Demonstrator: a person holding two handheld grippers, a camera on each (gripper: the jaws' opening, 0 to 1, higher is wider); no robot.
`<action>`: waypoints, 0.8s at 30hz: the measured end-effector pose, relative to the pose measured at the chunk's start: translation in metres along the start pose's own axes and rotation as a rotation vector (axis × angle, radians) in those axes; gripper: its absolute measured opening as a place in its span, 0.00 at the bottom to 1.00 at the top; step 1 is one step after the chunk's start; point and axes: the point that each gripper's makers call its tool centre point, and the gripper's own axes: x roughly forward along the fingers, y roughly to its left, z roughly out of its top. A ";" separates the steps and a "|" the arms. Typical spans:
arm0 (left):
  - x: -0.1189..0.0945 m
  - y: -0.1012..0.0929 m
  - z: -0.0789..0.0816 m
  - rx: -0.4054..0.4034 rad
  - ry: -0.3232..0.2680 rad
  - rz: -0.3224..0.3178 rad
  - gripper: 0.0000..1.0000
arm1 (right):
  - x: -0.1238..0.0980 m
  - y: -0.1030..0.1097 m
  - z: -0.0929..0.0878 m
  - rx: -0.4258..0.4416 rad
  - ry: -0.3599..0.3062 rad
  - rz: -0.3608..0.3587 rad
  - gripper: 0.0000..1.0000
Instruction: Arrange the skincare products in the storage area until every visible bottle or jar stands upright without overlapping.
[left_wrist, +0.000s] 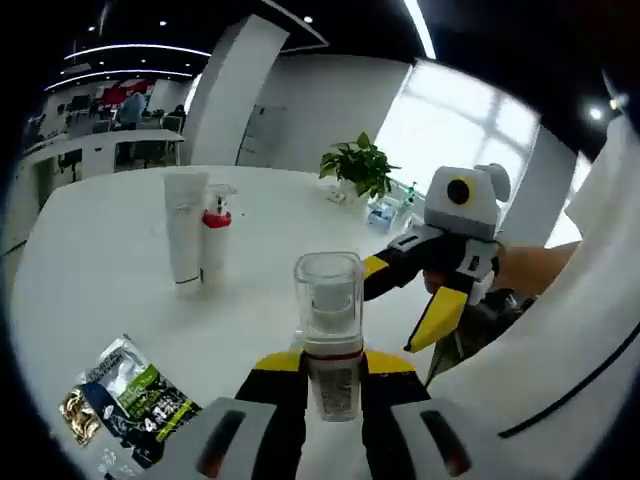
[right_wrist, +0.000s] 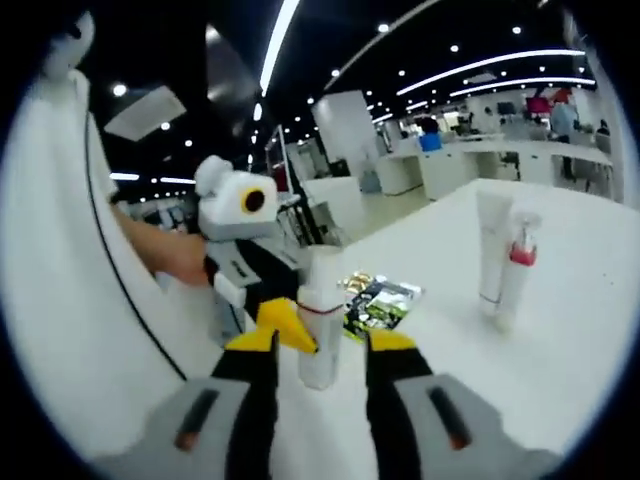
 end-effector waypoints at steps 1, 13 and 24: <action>0.002 -0.003 -0.001 0.037 0.014 -0.011 0.18 | 0.001 0.001 0.002 0.000 -0.006 0.002 0.31; 0.011 -0.021 -0.006 0.175 0.073 -0.045 0.19 | 0.007 0.012 0.012 -0.005 -0.030 0.027 0.20; 0.013 -0.018 -0.007 0.161 0.061 -0.020 0.19 | 0.008 0.010 0.008 -0.017 -0.022 0.025 0.18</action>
